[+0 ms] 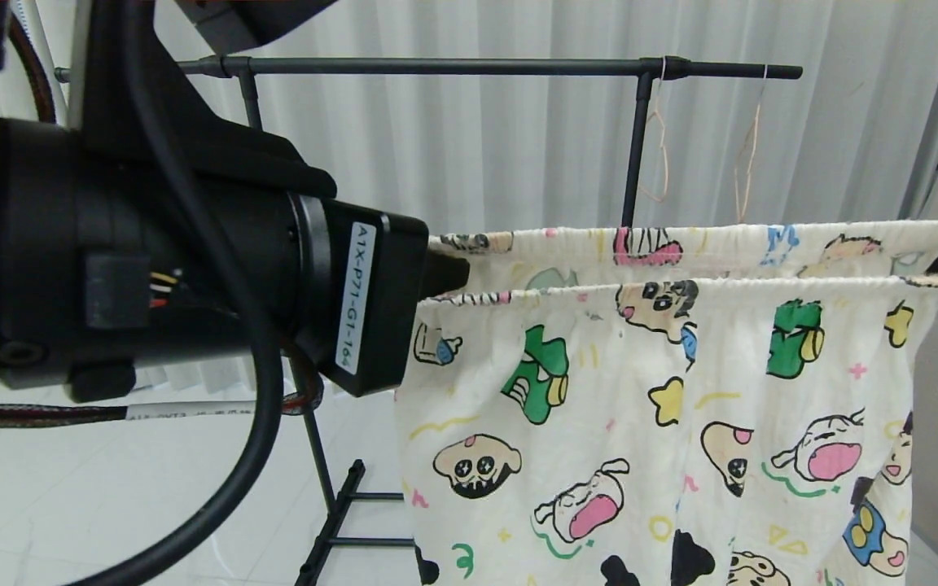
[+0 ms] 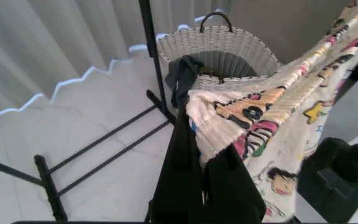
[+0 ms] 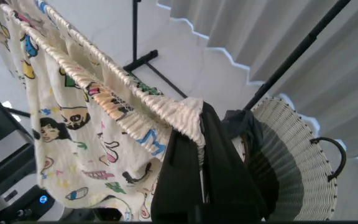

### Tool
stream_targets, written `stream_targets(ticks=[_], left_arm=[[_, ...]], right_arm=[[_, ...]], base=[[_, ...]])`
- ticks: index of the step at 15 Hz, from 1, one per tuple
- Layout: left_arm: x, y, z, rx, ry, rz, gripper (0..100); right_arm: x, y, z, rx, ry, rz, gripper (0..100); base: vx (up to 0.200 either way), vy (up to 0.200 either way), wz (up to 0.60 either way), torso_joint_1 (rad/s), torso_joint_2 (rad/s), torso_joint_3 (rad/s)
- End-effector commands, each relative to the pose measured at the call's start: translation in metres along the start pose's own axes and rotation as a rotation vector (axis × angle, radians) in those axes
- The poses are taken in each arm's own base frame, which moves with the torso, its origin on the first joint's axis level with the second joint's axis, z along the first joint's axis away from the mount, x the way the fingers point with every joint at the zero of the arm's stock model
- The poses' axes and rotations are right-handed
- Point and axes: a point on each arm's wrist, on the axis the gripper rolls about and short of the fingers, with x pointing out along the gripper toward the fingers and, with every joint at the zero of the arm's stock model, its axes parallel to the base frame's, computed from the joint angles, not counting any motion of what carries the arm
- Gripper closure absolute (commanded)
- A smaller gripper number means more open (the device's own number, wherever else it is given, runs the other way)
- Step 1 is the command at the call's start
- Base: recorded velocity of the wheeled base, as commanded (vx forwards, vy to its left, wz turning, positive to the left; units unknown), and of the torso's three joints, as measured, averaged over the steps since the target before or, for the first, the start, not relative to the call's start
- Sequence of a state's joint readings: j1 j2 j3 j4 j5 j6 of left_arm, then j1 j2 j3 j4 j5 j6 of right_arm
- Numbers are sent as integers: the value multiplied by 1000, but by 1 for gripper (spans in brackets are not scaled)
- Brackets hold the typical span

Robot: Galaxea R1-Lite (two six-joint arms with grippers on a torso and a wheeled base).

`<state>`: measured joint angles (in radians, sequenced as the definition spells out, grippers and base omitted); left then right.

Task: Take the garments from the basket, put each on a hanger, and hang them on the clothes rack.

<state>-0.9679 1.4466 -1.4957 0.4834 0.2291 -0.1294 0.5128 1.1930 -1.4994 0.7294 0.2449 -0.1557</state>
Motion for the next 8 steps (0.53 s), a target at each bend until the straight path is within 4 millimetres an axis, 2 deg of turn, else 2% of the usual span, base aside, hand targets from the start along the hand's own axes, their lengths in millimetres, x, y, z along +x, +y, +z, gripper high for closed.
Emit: stream_targets(ticks=[1,2,6,8], left_arm=[[1,1,0,-1,-1,22,100],[0,1,0,-2,-2,28,100],[4,1,-4,5,16,40,100],[8,2,-10,14,33,104,100]], right_arm=[[1,2,-2,-2,9,14,100],[1,3,-3,-6,11,22,0],[-2,17,-23,-39,28,107,0],[1,15,-31,-29,25,65,0]], base=[[0,0,0,0,0,0],[0,0,0,0,0,0],[0,0,0,0,0,0],[0,0,0,0,0,0]])
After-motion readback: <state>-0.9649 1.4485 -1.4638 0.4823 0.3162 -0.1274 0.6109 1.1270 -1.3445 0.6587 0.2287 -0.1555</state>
